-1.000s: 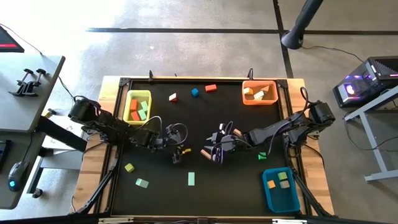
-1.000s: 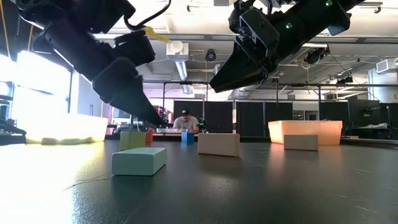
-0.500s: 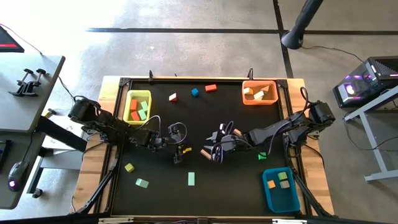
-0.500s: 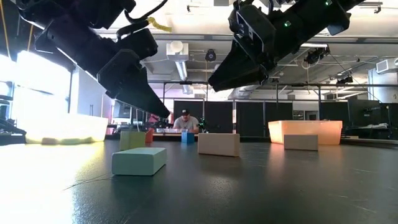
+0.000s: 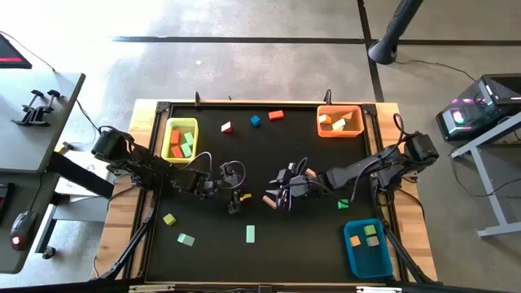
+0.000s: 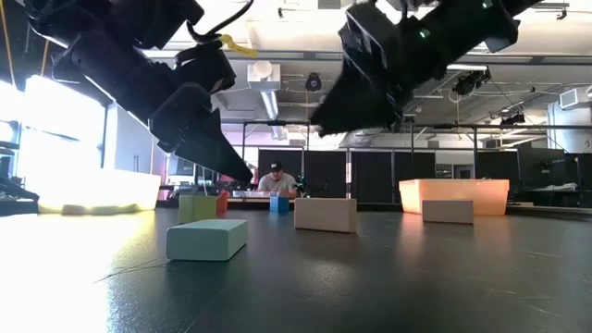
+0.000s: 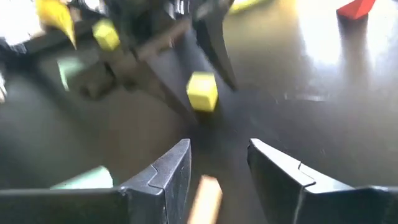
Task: Sort blocks by size
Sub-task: Put the light orange rectangular block into the yellow bin
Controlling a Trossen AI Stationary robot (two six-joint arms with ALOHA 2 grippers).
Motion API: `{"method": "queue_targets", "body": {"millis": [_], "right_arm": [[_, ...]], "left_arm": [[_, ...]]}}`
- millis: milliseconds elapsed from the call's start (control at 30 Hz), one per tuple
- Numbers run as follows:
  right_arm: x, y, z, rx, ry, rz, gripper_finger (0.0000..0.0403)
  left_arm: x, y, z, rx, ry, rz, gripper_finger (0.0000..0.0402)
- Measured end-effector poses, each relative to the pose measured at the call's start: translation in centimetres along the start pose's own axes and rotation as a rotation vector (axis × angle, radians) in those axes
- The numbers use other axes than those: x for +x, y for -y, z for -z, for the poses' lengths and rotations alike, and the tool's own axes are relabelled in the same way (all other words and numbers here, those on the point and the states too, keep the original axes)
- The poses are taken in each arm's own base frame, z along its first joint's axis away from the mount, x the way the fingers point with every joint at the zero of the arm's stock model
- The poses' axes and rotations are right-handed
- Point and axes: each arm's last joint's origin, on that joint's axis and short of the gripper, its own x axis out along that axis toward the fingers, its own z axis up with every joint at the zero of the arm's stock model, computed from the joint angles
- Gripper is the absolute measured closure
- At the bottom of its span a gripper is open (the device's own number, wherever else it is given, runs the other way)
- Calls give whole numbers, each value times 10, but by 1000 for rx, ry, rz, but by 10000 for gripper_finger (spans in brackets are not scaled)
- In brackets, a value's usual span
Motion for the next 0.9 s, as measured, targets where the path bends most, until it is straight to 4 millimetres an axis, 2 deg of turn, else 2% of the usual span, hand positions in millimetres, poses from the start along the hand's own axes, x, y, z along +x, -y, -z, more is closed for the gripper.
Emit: {"method": "queue_targets", "body": {"millis": [100, 233, 433, 533, 700, 800, 900], "right_arm": [[-3, 10, 4, 6, -146, 88, 247], [-12, 31, 13, 50, -354, 298, 247], [-27, 61, 28, 52, -555, 556, 227], [-29, 71, 36, 62, -564, 588, 198], [-27, 84, 60, 123, -623, 528, 160], [-26, 90, 73, 146, -599, 509, 164], [-27, 92, 78, 172, -573, 506, 194]], "left_arm": [[-1, 2, 0, 5, 2, 7, 165], [-2, 4, 0, 13, 10, 16, 165], [-2, 4, 0, 21, 8, 15, 165], [-2, 4, 1, 24, 8, 15, 165], [-2, 4, 1, 20, 3, 18, 165], [-2, 5, 1, 20, 2, 19, 165], [-2, 5, 1, 20, 2, 19, 165]]}}
